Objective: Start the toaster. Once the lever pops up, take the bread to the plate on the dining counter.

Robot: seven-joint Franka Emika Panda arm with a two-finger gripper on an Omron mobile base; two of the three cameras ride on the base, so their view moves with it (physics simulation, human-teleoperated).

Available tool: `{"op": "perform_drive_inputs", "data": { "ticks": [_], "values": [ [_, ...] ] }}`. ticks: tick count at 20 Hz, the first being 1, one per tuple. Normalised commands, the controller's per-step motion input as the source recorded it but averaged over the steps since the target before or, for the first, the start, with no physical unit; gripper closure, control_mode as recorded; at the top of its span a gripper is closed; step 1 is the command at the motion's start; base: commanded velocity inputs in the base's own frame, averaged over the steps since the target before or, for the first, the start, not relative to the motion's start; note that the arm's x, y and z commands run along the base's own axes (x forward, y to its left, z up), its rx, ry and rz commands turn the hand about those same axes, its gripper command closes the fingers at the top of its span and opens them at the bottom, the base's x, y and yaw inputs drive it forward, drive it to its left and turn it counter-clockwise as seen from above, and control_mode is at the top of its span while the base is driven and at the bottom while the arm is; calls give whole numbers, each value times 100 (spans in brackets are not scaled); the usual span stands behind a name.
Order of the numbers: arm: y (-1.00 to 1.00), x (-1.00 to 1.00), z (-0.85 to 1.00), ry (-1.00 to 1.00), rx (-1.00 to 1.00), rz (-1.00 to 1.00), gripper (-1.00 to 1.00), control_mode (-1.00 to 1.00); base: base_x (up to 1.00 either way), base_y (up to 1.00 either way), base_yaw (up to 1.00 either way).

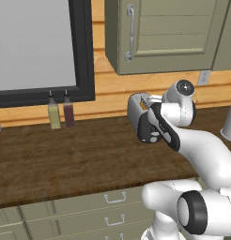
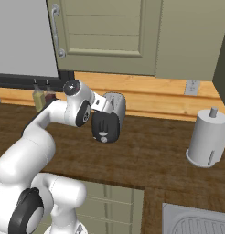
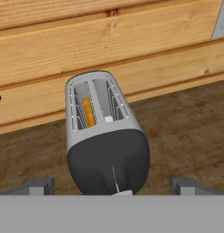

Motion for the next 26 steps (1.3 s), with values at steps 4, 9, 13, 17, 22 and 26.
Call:
{"op": "perform_drive_inputs", "data": {
  "ticks": [4,9,13,17,22,26],
  "values": [
    [0,0,0,0,0,0,-100,-100,0,0,0],
    [0,0,0,0,0,0,-100,-100,0,0,0],
    [0,0,0,0,0,0,-100,-100,0,0,0],
    [0,0,0,0,0,0,-100,-100,0,0,0],
    [0,0,0,0,0,0,-100,-100,0,0,0],
    [0,0,0,0,0,0,-100,-100,0,0,0]
  ]
}}
